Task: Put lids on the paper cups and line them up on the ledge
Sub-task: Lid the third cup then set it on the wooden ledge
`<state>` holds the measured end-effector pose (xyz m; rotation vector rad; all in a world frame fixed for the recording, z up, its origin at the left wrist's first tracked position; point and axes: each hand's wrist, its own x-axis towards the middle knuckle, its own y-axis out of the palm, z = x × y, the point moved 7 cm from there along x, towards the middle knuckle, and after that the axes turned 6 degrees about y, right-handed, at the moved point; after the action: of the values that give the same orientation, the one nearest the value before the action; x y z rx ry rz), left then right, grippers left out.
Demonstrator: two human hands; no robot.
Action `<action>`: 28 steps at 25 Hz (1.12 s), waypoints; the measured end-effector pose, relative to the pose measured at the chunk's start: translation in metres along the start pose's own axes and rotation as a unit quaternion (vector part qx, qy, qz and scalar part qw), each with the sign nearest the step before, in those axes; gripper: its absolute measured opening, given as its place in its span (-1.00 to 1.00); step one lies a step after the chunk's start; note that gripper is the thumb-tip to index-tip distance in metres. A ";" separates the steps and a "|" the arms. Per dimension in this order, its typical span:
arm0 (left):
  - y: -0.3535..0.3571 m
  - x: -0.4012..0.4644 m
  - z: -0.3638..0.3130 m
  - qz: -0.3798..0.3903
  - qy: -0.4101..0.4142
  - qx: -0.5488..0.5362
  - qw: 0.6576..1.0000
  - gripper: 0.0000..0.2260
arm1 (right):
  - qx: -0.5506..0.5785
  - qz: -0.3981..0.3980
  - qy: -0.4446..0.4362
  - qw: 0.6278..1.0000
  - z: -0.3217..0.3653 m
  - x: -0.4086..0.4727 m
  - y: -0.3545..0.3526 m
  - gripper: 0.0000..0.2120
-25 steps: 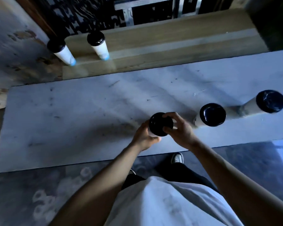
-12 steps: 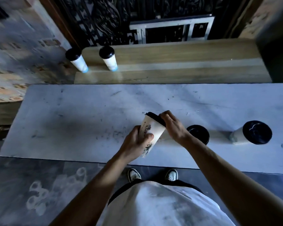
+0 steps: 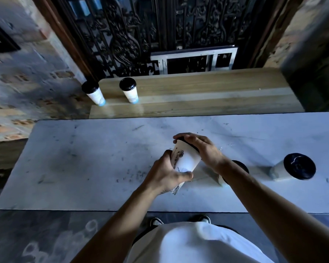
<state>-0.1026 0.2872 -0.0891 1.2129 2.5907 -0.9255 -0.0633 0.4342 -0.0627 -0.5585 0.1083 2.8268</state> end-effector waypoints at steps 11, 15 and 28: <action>0.009 -0.003 0.004 0.005 -0.007 -0.009 1.000 -0.39 | -0.045 0.016 0.011 0.999 0.003 -0.007 0.005 -0.70; 0.007 0.002 0.000 0.020 -0.009 -0.074 0.997 -0.51 | 0.096 -0.035 0.027 0.994 -0.013 0.007 0.000 -0.59; 0.004 -0.004 0.020 -0.084 -0.162 -0.329 0.926 -0.67 | 0.271 -0.052 0.079 0.958 -0.064 -0.016 0.029 -0.43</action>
<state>-0.0998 0.2752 -0.1057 0.6051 2.4331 -0.1910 -0.0339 0.3944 -0.1150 -0.6286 0.8258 2.4837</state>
